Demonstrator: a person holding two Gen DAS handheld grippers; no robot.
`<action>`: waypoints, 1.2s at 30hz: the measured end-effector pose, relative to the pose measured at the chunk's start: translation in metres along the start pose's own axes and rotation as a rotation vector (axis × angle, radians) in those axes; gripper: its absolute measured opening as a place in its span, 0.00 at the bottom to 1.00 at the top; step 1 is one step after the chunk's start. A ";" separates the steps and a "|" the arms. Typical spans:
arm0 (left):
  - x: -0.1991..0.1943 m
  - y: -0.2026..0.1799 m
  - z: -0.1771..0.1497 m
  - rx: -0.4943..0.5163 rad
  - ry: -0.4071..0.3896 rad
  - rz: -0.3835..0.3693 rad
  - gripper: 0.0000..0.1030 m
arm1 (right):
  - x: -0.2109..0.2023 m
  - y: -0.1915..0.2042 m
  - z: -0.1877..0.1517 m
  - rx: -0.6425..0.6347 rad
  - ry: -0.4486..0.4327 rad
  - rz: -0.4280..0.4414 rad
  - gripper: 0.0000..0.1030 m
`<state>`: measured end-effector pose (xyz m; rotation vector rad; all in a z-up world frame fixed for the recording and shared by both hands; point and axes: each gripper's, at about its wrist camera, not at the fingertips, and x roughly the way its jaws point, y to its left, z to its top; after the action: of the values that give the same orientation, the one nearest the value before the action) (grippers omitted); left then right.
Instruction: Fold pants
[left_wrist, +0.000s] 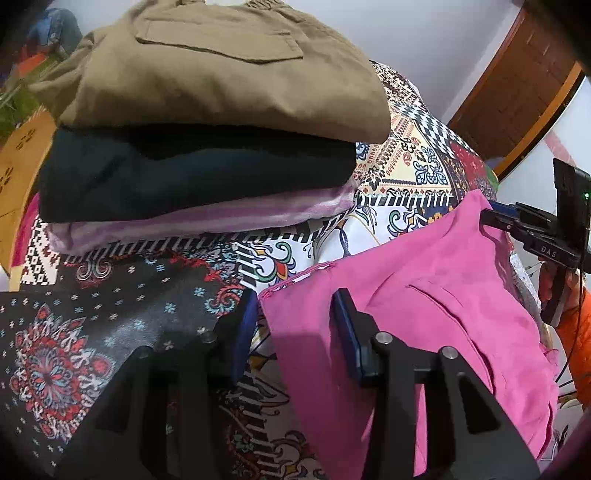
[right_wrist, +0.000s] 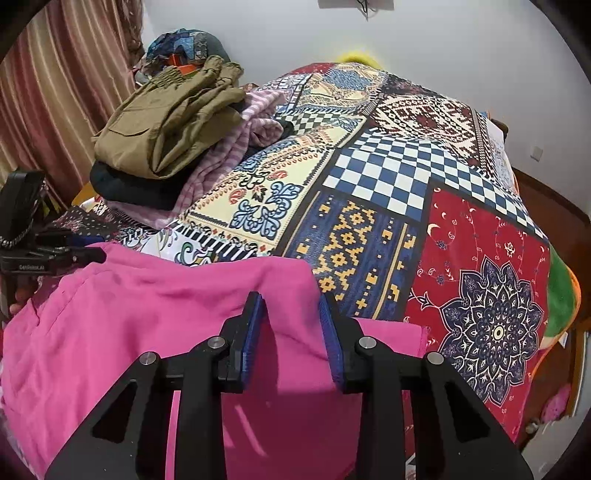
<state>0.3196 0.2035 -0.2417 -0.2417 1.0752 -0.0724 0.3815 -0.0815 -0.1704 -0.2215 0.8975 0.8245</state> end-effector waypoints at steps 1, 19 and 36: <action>-0.001 0.001 -0.001 -0.004 0.005 0.007 0.48 | 0.000 0.000 0.000 -0.002 0.002 -0.002 0.29; 0.017 0.005 0.005 -0.106 0.044 -0.152 0.30 | 0.007 -0.001 -0.005 -0.012 -0.008 -0.013 0.29; -0.002 0.009 0.003 -0.211 -0.117 -0.096 0.14 | 0.011 0.005 -0.013 -0.050 -0.038 -0.133 0.19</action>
<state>0.3205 0.2128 -0.2410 -0.4825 0.9543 -0.0301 0.3738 -0.0782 -0.1858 -0.3050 0.8182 0.7257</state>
